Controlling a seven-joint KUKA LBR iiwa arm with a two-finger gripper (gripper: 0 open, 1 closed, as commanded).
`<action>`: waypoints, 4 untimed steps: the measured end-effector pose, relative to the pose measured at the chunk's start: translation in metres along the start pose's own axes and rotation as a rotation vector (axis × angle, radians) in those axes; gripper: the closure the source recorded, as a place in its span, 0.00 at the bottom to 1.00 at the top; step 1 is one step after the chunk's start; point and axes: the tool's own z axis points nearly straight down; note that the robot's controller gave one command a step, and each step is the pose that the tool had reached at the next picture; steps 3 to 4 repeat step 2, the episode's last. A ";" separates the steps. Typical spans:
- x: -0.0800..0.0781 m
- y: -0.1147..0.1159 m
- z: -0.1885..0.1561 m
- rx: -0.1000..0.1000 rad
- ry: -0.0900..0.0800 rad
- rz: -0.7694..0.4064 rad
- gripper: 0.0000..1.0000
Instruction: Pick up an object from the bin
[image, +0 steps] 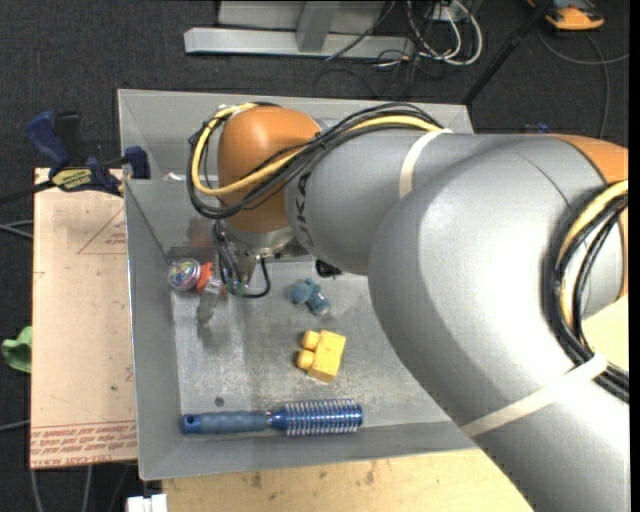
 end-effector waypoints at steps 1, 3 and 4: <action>0.000 0.000 0.000 0.001 0.002 0.000 1.00; -0.002 0.002 -0.098 -0.002 -0.002 -0.002 1.00; -0.002 0.002 -0.098 -0.002 -0.002 -0.002 1.00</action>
Offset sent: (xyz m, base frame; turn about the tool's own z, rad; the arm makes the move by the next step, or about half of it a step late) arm 0.0000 0.0000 0.0000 0.0000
